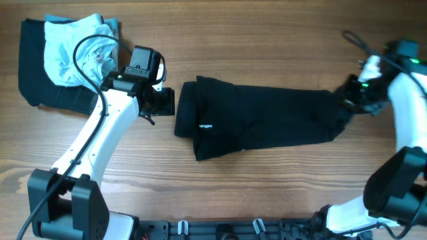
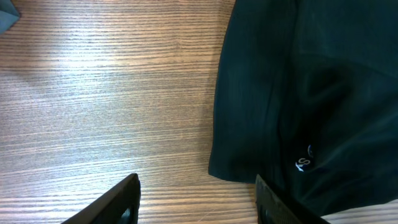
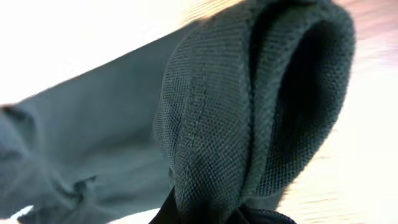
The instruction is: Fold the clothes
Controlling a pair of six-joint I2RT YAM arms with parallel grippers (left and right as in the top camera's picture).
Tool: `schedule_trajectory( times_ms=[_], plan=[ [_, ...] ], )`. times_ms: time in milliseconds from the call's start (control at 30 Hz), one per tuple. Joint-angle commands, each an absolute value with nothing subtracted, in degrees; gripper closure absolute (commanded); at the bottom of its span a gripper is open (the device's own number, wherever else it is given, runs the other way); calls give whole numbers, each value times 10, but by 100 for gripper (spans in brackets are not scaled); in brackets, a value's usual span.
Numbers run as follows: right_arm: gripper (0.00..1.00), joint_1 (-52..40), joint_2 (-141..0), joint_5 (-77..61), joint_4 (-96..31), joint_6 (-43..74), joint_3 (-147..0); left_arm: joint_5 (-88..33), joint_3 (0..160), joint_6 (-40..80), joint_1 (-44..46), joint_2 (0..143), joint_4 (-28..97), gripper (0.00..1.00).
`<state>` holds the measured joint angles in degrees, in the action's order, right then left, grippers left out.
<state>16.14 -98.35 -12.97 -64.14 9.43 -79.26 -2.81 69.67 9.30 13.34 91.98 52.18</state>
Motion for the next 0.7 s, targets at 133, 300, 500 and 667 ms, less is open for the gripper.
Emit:
schedule_trajectory(
  times_ms=[133, 300, 500, 667],
  plan=[
    [96, -12, -983, -104, -626, 181, -793, -18, 692, 94, 133, 926, 519, 41],
    [95, -96, -988, -40, -600, 237, -790, -18, 692, 94, 133, 926, 519, 40],
    [66, -135, -1000, -39, -590, 242, -790, -18, 692, 94, 133, 926, 519, 36],
    [40, -136, -999, -39, -622, 222, -790, -18, 692, 94, 133, 926, 520, 27]
  ],
)
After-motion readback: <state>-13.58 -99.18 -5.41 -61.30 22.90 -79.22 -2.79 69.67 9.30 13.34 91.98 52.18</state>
